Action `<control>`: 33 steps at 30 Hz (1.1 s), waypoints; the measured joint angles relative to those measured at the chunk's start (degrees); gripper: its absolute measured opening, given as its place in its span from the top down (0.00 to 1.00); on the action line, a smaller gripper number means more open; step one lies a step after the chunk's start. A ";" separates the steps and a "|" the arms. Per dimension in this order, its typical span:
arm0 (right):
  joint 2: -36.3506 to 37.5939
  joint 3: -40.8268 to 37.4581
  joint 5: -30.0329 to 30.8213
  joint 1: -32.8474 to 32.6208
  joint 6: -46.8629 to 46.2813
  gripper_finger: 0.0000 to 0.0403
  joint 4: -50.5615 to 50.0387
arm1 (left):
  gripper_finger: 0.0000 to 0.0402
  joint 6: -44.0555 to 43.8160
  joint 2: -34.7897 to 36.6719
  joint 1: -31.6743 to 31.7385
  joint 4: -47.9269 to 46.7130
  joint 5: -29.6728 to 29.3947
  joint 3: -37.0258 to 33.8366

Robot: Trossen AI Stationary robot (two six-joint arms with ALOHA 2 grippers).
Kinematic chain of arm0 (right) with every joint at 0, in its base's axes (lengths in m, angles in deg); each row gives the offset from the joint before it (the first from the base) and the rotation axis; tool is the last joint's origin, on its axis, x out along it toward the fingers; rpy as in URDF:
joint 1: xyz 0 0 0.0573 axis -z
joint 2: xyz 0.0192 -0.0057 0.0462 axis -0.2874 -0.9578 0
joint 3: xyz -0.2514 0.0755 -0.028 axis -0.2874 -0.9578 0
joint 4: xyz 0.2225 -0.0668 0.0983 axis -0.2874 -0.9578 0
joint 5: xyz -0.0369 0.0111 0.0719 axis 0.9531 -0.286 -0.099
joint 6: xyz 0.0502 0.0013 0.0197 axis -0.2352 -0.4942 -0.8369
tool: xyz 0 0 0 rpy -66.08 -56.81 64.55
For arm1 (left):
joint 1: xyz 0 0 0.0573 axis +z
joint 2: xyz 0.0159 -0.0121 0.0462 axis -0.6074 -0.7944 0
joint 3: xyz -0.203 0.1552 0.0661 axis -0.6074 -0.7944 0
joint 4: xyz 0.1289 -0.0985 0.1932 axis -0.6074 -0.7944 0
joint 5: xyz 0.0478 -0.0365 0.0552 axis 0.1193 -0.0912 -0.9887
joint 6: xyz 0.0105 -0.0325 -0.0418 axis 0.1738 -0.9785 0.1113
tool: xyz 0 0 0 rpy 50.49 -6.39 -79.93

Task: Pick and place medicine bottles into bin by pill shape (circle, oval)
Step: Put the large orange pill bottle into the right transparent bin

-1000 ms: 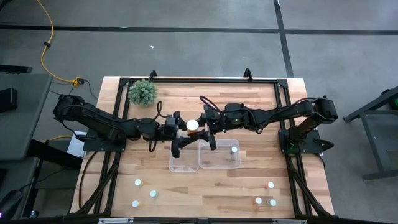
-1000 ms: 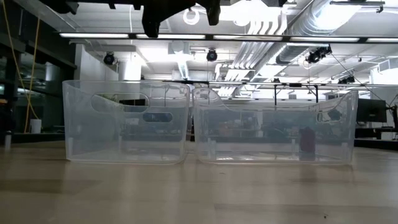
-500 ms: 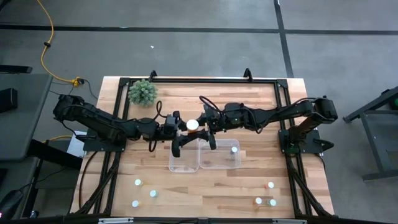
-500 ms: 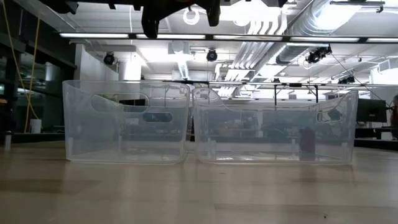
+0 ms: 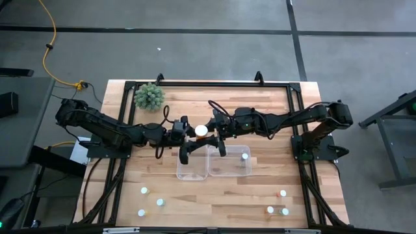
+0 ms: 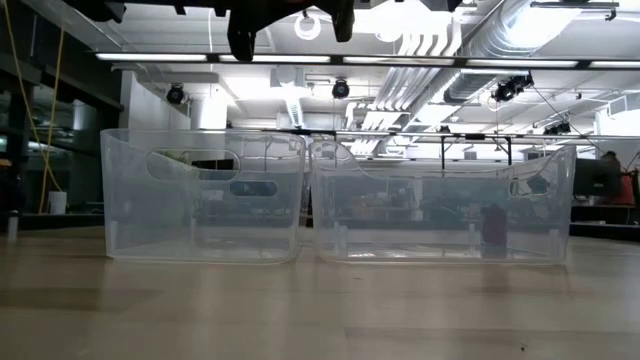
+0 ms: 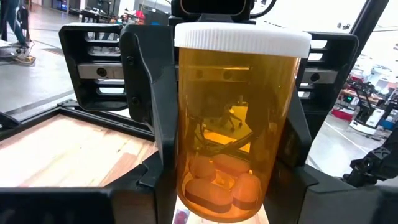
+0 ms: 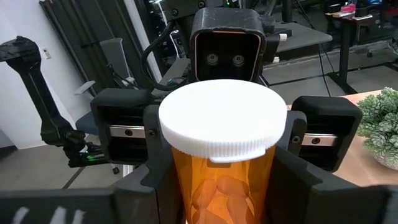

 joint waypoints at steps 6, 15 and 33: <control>0.00 0.00 -0.02 0.00 -0.66 0.56 0.00 | 0.60 -0.09 0.00 0.01 0.00 -0.05 0.00; -0.02 0.00 -0.84 0.13 -3.91 0.45 0.02 | 0.60 -0.06 0.00 0.02 -0.04 -0.27 -0.02; 12.54 0.02 -1.49 2.71 -3.41 0.30 -23.08 | 0.60 -2.46 0.04 -0.07 -7.80 2.78 0.41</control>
